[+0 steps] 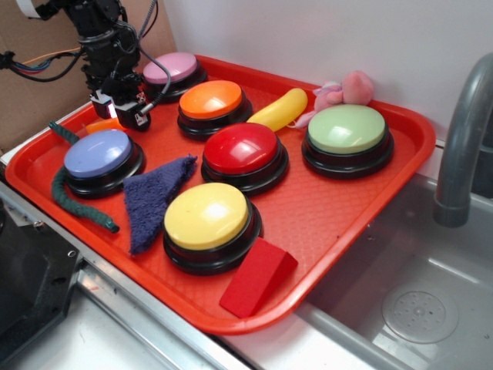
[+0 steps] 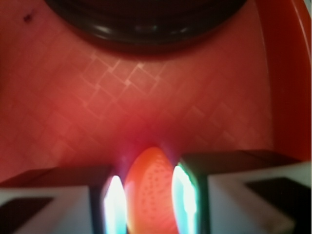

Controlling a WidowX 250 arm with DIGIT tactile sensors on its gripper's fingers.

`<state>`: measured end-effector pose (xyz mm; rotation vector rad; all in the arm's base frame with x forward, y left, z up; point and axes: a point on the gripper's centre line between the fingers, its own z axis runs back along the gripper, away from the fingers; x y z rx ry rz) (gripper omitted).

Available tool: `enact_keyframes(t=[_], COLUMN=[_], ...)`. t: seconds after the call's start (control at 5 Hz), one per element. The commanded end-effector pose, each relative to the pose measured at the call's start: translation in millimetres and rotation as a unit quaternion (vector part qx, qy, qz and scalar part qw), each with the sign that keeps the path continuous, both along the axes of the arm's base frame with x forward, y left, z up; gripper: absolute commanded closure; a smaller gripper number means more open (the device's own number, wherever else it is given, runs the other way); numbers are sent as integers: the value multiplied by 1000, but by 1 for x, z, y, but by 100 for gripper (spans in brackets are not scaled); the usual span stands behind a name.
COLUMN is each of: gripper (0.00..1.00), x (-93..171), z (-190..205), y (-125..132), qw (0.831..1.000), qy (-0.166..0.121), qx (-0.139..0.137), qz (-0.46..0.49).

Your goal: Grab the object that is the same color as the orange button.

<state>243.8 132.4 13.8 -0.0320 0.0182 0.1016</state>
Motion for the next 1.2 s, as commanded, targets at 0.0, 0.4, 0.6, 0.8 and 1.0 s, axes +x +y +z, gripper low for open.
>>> enact_keyframes(t=[0.0,0.4,0.6,0.8,1.0], gripper=[100,100,100,100,100], x=[19,20,3,-13,-25], z=[55,106,116,119,122], y=[-10,-56,-89,-110,-125], qw=[999,999,999,999,999], qy=[-31,-42,-28,-15,-21], qx=[-11,1,-17,-19,-7], qz=[19,-10,-25,-42,-48])
